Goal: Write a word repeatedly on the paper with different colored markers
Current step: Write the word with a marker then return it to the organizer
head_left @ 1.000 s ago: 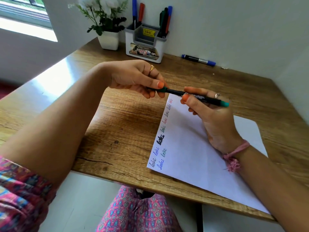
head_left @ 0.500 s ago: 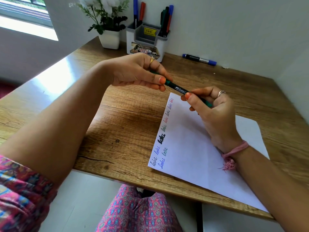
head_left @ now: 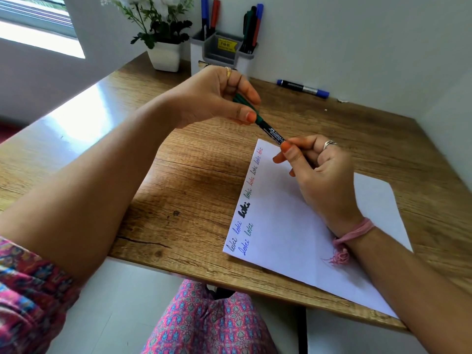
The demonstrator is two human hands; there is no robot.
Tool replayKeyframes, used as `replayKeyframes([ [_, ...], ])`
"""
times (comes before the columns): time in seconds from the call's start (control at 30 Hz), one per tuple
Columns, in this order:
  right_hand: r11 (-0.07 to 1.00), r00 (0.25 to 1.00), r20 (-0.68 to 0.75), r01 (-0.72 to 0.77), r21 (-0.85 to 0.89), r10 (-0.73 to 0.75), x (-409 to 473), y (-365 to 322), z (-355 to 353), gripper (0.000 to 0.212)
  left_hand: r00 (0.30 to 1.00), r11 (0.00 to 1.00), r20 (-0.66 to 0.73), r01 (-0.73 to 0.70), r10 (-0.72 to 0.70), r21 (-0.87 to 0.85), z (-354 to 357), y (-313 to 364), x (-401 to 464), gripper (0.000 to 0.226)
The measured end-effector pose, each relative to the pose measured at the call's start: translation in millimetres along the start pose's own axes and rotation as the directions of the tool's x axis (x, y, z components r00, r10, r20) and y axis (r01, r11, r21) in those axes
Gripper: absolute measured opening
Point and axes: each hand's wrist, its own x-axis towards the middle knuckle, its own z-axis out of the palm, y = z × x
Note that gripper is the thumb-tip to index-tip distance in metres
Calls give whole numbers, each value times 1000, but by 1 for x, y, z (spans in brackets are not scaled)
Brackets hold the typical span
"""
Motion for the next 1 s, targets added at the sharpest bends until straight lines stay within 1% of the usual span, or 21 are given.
replayKeyframes([
  [0.1, 1000, 1000, -8, -17, -3, 17, 0, 1, 1, 9, 1000, 999, -4, -25, 25, 39, 1, 1, 0, 27],
  [0.17, 1000, 1000, -8, -24, -3, 24, 0, 2, 1, 7, 999, 998, -4, -35, 35, 58, 2, 0, 1, 27],
  [0.27, 1000, 1000, -2, -18, -8, 18, 0, 3, 0, 2, 999, 997, 7, -45, 44, 66, 4, -1, 2, 27],
  [0.33, 1000, 1000, -10, 3, -4, -3, 1, 2, -1, 3, 998, 998, 5, -57, 57, 42, 4, -1, 2, 29],
  [0.37, 1000, 1000, -16, 12, 8, -12, 2, 2, -1, 3, 998, 998, -5, -65, 65, 1, 4, 0, 2, 30],
  [0.43, 998, 1000, -7, 21, 56, -21, 4, 0, 0, 5, 997, 985, -48, -74, 67, -154, 5, -1, 2, 32],
  [0.5, 997, 997, 59, 42, 70, -47, 5, -1, 1, 7, 994, 957, -96, -72, 47, -280, 7, -2, 3, 33],
  [0.57, 996, 989, 115, 94, 1, -93, 7, 0, 0, 12, 991, 942, -131, -77, 36, -326, 6, -3, 5, 31],
  [0.63, 990, 985, 134, 121, -70, -111, 10, 3, -3, 18, 983, 924, -177, -103, 39, -368, 0, -5, 5, 29],
  [0.7, 977, 977, 193, 122, -174, -87, 13, 8, -7, 22, 968, 893, -246, -152, 48, -424, -7, -7, 7, 24],
  [0.77, 946, 949, 316, 121, -300, -21, 14, 16, -7, 30, 943, 874, -328, -203, 53, -443, -14, -8, 8, 18],
  [0.83, 889, 892, 451, 181, -420, 31, 14, 23, -5, 44, 916, 869, -396, -244, 61, -431, -19, -8, 8, 22],
  [0.87, 858, 868, 493, 212, -467, 54, 13, 24, -4, 50, 901, 870, -429, -260, 63, -419, -21, -8, 7, 26],
  [0.93, 829, 852, 517, 232, -508, 79, 13, 22, -3, 56, 861, 880, -504, -288, 66, -377, -25, -8, 6, 29],
  [1.0, 825, 851, 518, 234, -515, 82, 13, 20, -3, 57, 806, 889, -587, -323, 79, -324, -29, -7, 5, 28],
])
